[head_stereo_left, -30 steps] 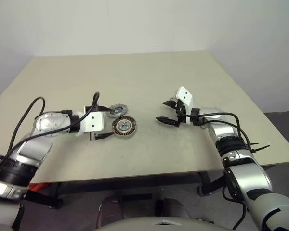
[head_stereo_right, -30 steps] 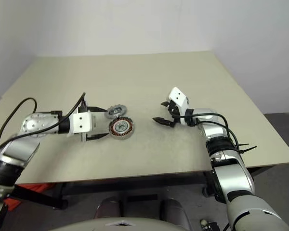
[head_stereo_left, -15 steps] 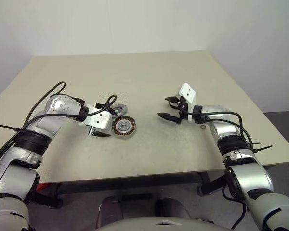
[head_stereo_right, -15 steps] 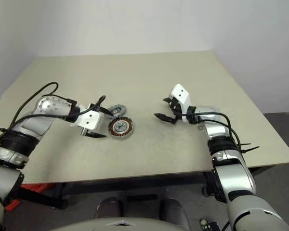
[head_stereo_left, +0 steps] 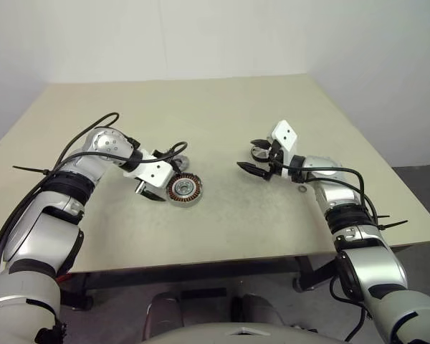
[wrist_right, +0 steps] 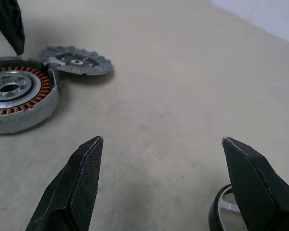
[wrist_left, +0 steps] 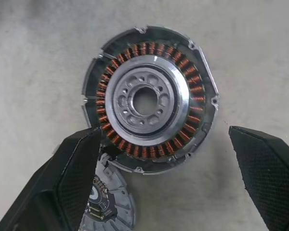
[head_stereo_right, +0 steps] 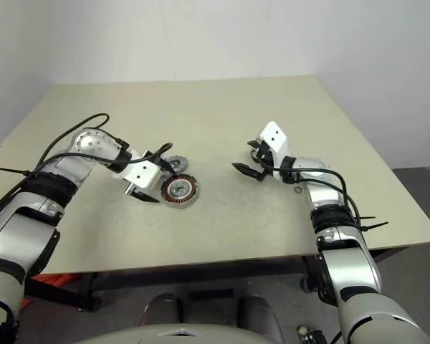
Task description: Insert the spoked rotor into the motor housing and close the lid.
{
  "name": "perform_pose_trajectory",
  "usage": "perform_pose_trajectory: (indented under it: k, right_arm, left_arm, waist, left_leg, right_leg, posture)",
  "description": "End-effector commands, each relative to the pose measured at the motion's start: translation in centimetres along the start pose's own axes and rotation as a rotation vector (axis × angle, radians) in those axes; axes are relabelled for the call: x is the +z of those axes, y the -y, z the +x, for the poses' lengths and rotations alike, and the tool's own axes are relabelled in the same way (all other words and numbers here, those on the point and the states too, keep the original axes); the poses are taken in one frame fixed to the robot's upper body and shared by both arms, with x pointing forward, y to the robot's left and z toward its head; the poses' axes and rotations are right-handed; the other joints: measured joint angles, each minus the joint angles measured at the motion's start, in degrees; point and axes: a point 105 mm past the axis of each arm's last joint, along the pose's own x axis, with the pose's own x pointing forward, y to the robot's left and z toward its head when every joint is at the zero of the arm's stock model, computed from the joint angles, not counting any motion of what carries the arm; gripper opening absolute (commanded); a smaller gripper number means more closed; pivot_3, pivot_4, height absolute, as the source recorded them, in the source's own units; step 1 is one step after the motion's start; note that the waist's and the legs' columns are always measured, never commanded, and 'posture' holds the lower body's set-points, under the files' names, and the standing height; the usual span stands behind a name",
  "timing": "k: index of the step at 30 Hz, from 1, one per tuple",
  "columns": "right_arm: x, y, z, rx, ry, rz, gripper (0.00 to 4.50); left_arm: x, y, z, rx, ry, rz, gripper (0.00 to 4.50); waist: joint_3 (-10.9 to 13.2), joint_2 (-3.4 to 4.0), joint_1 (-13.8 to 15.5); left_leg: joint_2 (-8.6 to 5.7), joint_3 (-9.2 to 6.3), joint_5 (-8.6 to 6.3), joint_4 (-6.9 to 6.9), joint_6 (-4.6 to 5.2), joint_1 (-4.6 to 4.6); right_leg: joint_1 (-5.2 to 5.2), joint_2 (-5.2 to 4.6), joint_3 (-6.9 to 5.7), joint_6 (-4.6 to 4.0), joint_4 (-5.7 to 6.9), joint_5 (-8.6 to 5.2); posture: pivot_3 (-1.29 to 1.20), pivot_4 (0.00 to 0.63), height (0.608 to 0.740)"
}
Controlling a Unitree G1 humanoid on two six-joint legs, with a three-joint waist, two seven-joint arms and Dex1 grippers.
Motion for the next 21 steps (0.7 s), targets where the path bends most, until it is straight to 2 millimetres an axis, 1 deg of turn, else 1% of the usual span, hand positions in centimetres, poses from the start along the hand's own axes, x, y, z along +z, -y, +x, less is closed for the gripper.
perform_pose_trajectory:
  k: [1, 7, 15, 21]
  right_arm:
    - [1.7, 0.6, -0.3, -0.036, 0.066, -0.028, 4.46]
    - [1.7, 0.7, -0.3, -0.059, 0.075, -0.021, 4.46]
    - [1.8, 0.6, -0.3, -0.082, 0.092, -0.016, 4.46]
    - [1.9, 0.7, -0.4, -0.108, 0.106, -0.011, 4.46]
  left_arm:
    - [0.3, -0.8, -0.4, -0.005, -0.007, 0.047, 4.45]
    - [0.4, -0.8, -0.1, -0.037, 0.000, 0.061, 4.45]
    - [0.6, -1.8, -0.2, -0.070, -0.031, 0.113, 4.45]
    - [1.3, -2.7, -1.0, -0.099, -0.037, 0.173, 4.45]
  waist:
    - [0.00, 0.00, 0.09]
    - [0.00, -0.01, 0.24]
    - [0.01, -0.01, 0.33]
    - [0.03, -0.04, 0.43]
  left_leg:
    - [0.00, 0.00, 0.00, 0.00, 0.00, 0.00]
    - [-0.02, 0.00, 0.01, 0.01, -0.01, 0.01]
    - [-0.03, -0.01, 0.01, 0.01, 0.00, 0.00]
    - [-0.03, -0.02, 0.02, 0.01, 0.00, 0.00]
  right_leg:
    - [0.00, 0.00, 0.00, 0.00, 0.00, 0.00]
    - [0.02, -0.04, -0.01, 0.00, 0.02, 0.00]
    - [0.03, -0.05, -0.02, 0.00, 0.00, 0.00]
    - [0.03, -0.05, -0.03, 0.00, 0.01, 0.00]
  posture:
    - [0.00, 0.000, 0.740]
    - [0.00, 0.000, 0.740]
    - [0.00, 0.000, 0.740]
    - [0.00, 0.000, 0.740]
